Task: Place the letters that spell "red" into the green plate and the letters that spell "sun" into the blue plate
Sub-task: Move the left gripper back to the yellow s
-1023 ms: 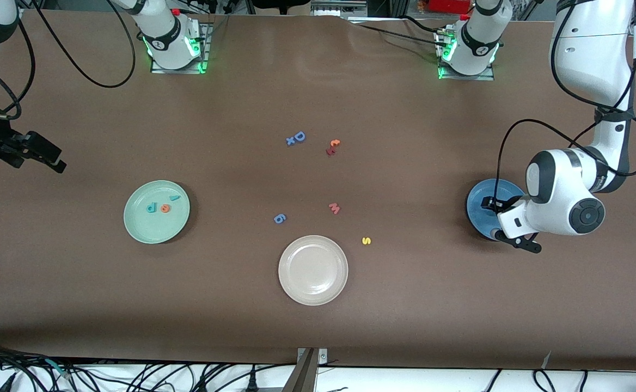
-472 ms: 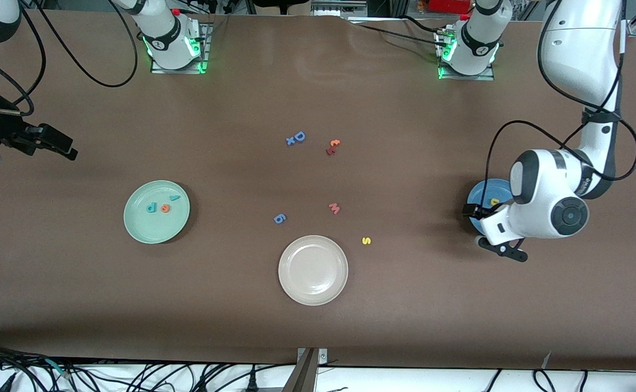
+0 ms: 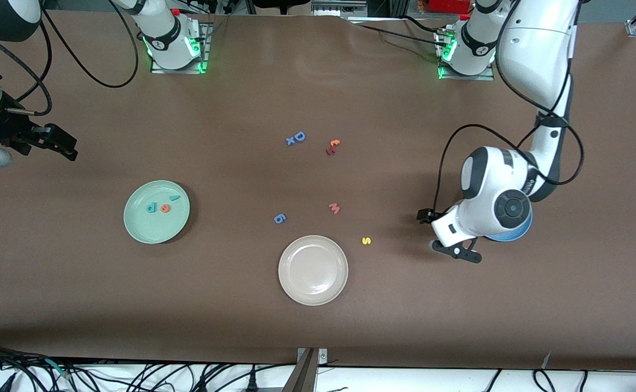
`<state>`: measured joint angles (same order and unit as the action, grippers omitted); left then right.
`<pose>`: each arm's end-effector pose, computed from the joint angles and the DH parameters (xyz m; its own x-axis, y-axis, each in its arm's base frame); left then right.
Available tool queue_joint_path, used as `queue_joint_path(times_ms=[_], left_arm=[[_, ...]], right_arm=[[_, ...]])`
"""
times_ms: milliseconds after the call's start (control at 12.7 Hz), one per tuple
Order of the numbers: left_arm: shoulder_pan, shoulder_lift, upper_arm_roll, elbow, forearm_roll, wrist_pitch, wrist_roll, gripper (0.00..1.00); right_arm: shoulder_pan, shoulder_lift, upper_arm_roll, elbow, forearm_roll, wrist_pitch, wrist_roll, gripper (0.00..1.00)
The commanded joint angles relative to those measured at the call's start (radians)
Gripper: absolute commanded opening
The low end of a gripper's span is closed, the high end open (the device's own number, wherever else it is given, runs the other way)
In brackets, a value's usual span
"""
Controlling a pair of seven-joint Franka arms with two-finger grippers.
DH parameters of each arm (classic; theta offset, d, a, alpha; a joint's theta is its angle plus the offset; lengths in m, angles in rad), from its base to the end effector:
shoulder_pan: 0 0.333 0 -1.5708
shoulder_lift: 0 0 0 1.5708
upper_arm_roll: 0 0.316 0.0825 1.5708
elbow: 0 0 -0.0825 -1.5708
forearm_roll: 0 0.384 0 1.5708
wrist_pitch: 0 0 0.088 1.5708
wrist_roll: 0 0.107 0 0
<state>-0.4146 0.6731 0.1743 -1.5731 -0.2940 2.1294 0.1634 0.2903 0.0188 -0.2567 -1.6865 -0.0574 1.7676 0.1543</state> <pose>0.6623 -0.1920 0.2422 0.9594 -0.2679 -0.0882 -0.2545 -0.9570 0.1389 0.5742 0.0155 0.5769 0.9915 -0.1087 0.0712 -0.1125 -0.9923 0.0513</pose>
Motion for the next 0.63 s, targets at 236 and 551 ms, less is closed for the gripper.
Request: queue_joint_path(times_ms=[236,551], left_arm=[[-0.117,0.082,0.013,0.134,-0.030,0.083,-0.206,1.00],[-0.153,0.129,0.014,0.203,-0.028,0.084,-0.318,1.00]], right_arm=[[-0.005,0.006,0.001,0.007,0.041,0.006,0.025,0.99],[-0.006,0.007,0.001,0.025,0.028,0.003,0.013,0.99]])
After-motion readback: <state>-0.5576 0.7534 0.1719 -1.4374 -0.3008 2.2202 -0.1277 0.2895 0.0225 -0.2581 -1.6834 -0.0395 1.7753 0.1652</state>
